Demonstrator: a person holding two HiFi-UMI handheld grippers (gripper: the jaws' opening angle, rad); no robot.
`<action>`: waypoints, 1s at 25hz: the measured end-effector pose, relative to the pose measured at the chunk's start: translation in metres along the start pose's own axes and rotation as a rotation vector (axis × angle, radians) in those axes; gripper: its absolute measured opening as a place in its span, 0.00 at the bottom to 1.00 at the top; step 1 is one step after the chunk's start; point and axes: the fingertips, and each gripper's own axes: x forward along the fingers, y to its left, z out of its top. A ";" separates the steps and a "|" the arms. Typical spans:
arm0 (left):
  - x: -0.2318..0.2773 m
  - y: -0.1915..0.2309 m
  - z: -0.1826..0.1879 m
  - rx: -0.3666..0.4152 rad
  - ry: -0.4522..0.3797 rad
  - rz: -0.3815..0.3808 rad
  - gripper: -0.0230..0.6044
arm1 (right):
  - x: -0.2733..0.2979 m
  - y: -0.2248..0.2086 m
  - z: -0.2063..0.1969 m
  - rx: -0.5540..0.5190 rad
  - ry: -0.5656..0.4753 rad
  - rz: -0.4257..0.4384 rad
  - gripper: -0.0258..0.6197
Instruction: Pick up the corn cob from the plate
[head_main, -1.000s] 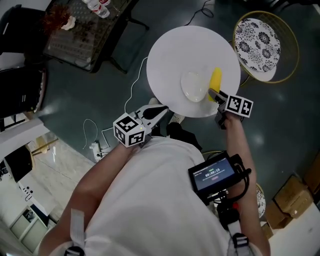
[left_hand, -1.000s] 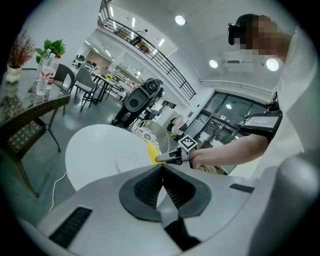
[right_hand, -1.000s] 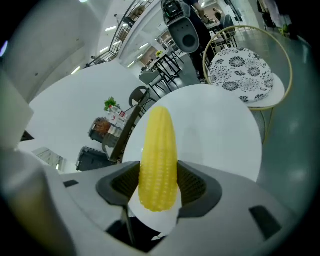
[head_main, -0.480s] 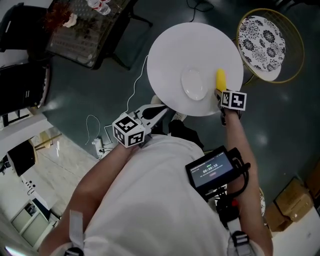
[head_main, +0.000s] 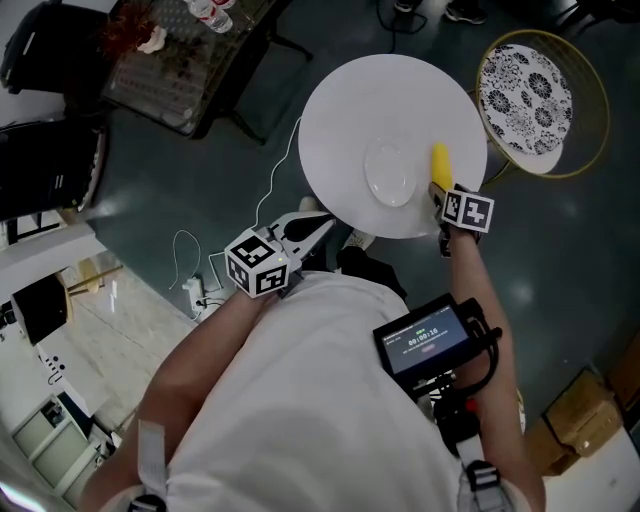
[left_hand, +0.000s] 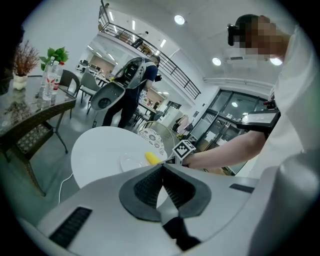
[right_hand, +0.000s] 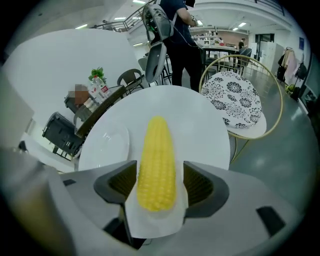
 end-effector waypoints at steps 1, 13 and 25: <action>0.000 0.000 0.000 -0.001 -0.001 0.002 0.05 | -0.002 -0.001 0.002 0.001 -0.014 0.000 0.46; -0.001 -0.005 0.004 0.026 -0.030 0.017 0.05 | -0.048 -0.004 0.023 -0.003 -0.220 -0.004 0.31; -0.017 -0.014 0.020 0.134 -0.052 -0.039 0.04 | -0.148 0.060 0.013 -0.005 -0.510 0.091 0.05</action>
